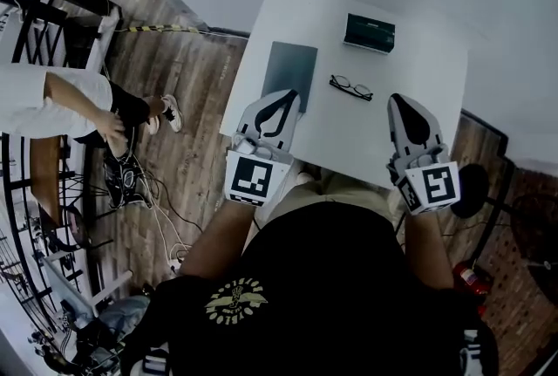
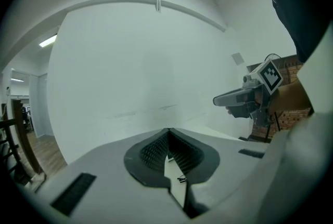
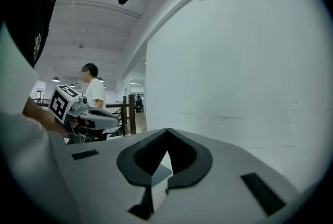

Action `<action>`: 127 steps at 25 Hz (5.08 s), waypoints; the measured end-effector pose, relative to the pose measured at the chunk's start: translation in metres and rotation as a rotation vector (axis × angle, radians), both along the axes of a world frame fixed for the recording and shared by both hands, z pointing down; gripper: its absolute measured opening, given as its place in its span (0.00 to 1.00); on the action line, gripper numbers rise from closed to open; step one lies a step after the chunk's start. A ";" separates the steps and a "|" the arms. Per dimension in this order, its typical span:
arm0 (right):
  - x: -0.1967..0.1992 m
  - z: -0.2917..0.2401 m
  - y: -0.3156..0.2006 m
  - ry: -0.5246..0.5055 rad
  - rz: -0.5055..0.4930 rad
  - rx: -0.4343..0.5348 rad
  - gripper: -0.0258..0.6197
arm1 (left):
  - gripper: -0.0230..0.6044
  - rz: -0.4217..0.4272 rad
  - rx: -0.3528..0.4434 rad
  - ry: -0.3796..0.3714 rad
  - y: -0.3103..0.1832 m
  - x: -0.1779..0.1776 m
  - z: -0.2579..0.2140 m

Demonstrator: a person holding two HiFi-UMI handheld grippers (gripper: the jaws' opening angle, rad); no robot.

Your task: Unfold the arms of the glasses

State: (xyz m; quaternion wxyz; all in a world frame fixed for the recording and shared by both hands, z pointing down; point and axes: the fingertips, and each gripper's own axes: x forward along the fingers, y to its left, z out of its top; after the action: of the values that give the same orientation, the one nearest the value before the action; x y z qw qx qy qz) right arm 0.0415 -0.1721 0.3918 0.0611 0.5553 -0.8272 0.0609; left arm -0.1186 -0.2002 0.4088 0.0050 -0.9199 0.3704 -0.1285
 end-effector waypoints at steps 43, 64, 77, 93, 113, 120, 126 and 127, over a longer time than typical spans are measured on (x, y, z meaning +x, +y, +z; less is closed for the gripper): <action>0.123 0.060 -0.056 -0.029 0.122 -0.123 0.04 | 0.05 0.282 -0.179 -0.504 -0.052 0.145 0.211; 0.172 0.072 -0.045 -0.038 0.174 -0.151 0.04 | 0.13 0.485 -0.136 -0.934 -0.044 0.177 0.318; 0.194 0.076 -0.039 -0.041 0.219 -0.162 0.04 | 0.17 0.612 -0.082 -1.050 -0.043 0.203 0.336; 0.197 0.070 -0.030 -0.060 0.238 -0.143 0.04 | 0.13 0.615 -0.034 -1.205 -0.057 0.193 0.356; 0.152 0.049 -0.022 -0.055 0.144 -0.111 0.04 | 0.07 0.217 -0.297 -0.596 -0.076 0.146 0.284; 0.128 0.039 -0.024 -0.052 0.095 -0.097 0.04 | 0.07 0.123 -0.295 -0.423 -0.078 0.126 0.240; 0.108 0.030 -0.021 -0.048 0.055 -0.078 0.04 | 0.07 0.072 -0.282 -0.326 -0.074 0.109 0.202; 0.105 0.028 -0.020 -0.047 0.049 -0.074 0.04 | 0.07 0.067 -0.278 -0.312 -0.073 0.106 0.195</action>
State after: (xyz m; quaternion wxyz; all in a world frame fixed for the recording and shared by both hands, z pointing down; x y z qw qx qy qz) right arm 0.1463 -0.1925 0.4203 0.0607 0.5712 -0.8117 0.1061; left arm -0.0123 -0.2733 0.6040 -0.0602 -0.8924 0.3132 -0.3191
